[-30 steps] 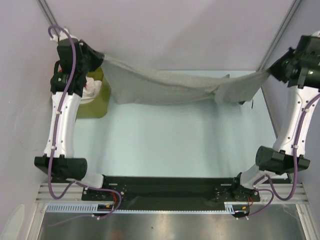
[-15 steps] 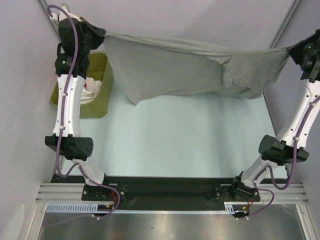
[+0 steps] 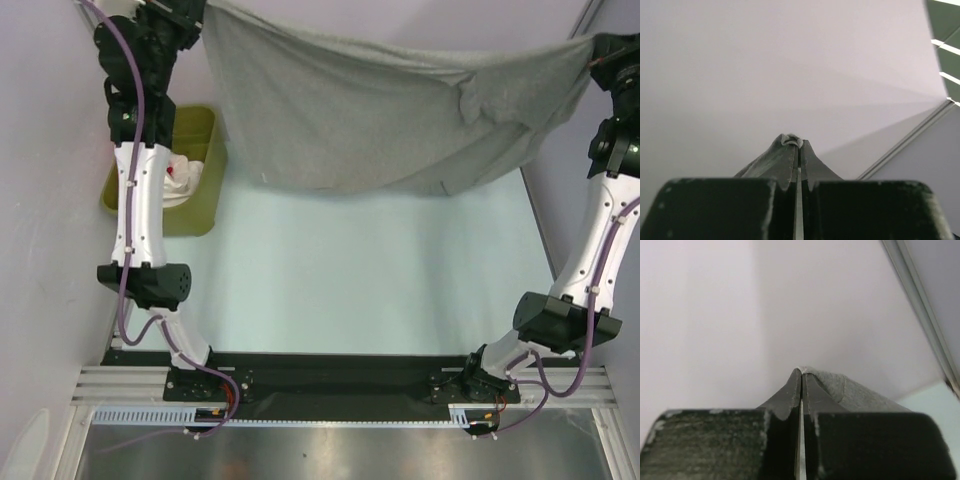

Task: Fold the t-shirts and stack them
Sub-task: Fold the tshirt

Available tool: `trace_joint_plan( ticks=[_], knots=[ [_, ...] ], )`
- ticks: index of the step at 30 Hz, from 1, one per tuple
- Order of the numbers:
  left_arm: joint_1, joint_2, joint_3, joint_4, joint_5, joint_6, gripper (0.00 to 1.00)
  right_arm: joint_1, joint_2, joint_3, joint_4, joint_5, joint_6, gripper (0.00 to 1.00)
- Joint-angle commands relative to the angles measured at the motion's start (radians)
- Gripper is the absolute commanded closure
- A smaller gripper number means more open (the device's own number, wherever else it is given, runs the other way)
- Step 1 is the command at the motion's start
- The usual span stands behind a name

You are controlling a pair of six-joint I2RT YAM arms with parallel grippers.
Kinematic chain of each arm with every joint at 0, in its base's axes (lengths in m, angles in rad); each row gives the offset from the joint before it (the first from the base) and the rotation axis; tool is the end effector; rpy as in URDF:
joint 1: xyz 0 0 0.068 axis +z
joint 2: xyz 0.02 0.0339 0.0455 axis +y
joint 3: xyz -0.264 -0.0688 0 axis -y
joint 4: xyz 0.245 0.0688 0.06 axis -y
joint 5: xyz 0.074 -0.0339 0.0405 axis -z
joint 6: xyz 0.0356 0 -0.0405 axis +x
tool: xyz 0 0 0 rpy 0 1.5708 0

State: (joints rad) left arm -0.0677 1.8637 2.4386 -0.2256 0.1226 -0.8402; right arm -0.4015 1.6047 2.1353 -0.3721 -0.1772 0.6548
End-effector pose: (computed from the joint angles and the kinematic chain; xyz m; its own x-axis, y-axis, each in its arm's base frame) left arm 0.3708 -0.0295 0.5872 0.0925 -0.7472 -0.6582 0.3756 0.6384 -0.6719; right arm 0.2948 -0.1183 0.5703 0.2519 0.5443 -0.8002 0.0896 0.8102 0.5793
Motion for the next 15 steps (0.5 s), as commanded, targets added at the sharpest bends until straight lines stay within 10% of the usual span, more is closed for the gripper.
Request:
trace_joint_plan(
  ticks=[1,15],
  knots=[
    [0.022,-0.095,0.057,0.164,-0.004,-0.03,1.0,-0.008,-0.115,-0.02,0.323,-0.005,-0.011,1.0],
    [0.154,-0.108,0.063,0.118,0.055,-0.271,1.0,-0.028,-0.083,0.014,0.34,-0.048,0.074,1.0]
  ],
)
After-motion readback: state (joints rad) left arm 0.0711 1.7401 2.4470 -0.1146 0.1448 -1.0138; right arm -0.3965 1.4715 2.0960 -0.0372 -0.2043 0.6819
